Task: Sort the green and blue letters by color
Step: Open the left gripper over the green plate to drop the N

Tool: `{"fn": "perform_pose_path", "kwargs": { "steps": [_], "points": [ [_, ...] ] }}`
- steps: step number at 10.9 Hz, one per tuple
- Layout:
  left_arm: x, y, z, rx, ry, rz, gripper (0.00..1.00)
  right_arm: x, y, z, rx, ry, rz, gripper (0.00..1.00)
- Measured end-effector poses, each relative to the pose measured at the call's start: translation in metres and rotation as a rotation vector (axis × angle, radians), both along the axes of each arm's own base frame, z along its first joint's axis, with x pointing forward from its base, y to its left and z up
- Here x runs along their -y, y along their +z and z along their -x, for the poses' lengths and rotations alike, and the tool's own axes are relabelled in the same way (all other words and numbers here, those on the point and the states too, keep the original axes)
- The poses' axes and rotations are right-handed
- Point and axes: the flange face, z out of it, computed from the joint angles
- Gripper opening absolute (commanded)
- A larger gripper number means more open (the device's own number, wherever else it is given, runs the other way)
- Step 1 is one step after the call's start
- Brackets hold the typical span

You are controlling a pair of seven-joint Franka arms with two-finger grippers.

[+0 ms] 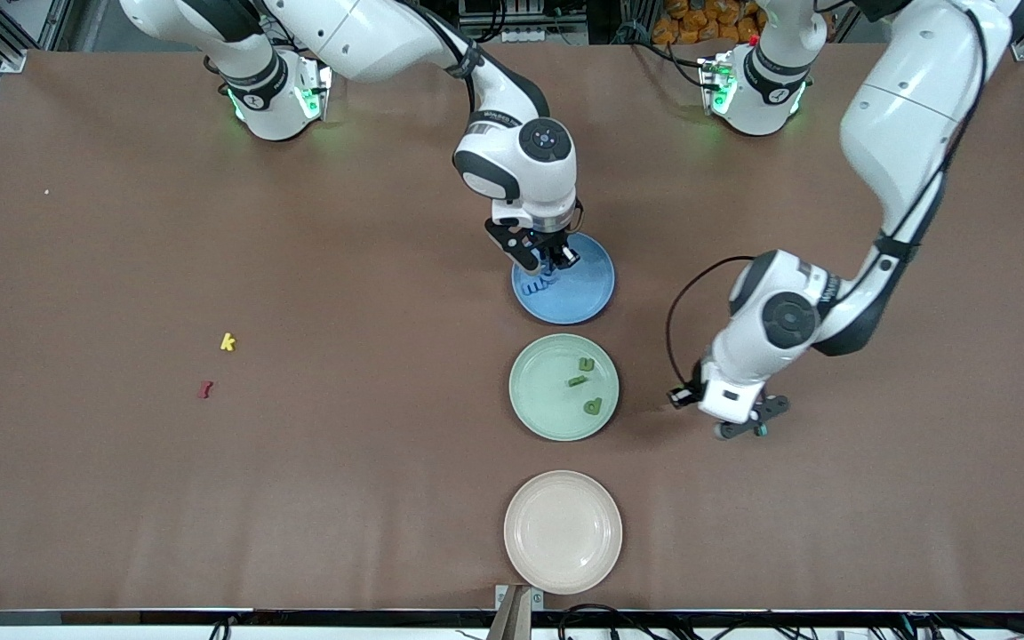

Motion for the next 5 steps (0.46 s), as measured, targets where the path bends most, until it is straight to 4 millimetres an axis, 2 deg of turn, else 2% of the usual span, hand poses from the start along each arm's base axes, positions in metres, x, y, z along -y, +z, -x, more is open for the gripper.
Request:
{"fn": "perform_pose_path", "kwargs": {
  "steps": [1,2,4,5],
  "points": [
    [0.029,0.007,0.006,0.007,0.039,0.012,0.0,0.003,-0.005,-0.007,0.01,-0.007,-0.003,0.0],
    [0.058,0.017,0.012,0.019,0.075,0.027,0.0,0.005,-0.01,-0.014,0.026,-0.008,-0.007,0.16],
    [0.096,0.033,0.021,0.038,0.121,0.052,0.0,0.005,-0.014,-0.02,0.036,-0.013,-0.019,0.68],
    [0.113,0.037,0.027,0.042,0.13,0.06,0.89,0.006,-0.015,-0.023,0.039,-0.016,-0.02,0.79]
  ]
}}
